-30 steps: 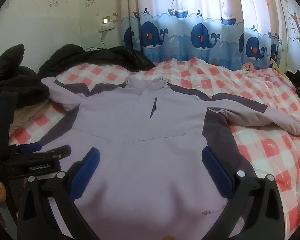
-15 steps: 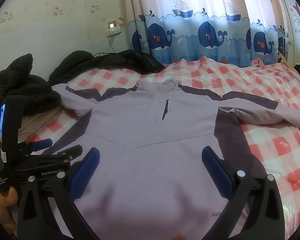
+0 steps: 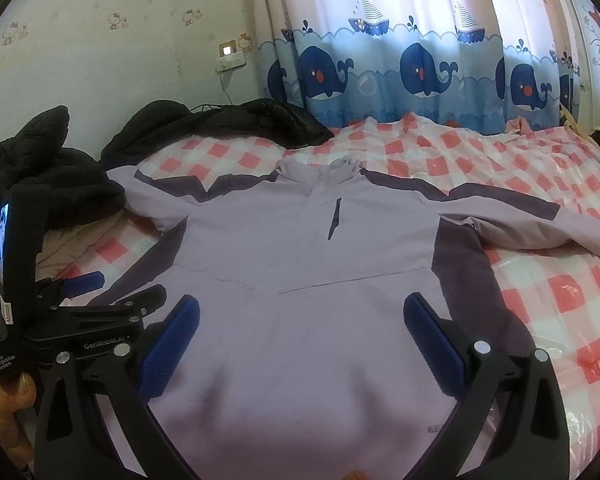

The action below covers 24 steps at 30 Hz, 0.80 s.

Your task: Fold large clothes

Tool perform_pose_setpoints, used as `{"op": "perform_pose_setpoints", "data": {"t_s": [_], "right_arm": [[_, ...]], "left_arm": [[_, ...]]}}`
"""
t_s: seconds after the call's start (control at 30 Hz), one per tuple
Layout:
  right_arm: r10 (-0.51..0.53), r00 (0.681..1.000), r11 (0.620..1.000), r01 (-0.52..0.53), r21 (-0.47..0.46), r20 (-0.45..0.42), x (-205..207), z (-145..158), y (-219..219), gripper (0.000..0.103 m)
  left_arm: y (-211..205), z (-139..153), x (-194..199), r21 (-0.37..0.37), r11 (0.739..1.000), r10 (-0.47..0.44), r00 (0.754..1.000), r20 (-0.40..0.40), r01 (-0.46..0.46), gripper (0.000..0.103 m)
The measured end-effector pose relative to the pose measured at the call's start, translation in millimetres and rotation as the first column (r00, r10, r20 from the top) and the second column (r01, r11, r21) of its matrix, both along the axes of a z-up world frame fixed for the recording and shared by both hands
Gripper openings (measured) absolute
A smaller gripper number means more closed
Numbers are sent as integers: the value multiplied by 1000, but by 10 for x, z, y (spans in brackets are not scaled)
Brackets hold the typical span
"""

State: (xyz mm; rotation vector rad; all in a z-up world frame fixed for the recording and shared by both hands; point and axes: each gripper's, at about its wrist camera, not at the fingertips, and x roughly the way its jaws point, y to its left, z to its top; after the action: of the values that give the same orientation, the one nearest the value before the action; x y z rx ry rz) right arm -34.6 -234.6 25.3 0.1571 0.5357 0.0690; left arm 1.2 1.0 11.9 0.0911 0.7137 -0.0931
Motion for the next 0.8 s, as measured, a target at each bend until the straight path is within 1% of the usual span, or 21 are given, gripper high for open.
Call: {"op": "perform_pose_setpoints", "data": {"t_s": [0.13,0.2,0.4,0.8], "right_arm": [[28,1000,999,-28,44,2,6,8,-14,98],[20,1000,999,-21,30,5,2,10,-4,98],[5,1000,1000,-5,30,-4,7,5,-24,98],[-23,1000,1000,23,2,-19,15,-22,-46,98]], "left_arm": [[2,-3,5,-1,1000,4,1000,-4,-4,95],[2,-2,6,-2,1000,2,1000,-3,-2,95],[-25,-6,-14,9,1000,3,1000,3,-3,95],[-36,6,-34,1,1000,-6,1000,3,6,95]]}}
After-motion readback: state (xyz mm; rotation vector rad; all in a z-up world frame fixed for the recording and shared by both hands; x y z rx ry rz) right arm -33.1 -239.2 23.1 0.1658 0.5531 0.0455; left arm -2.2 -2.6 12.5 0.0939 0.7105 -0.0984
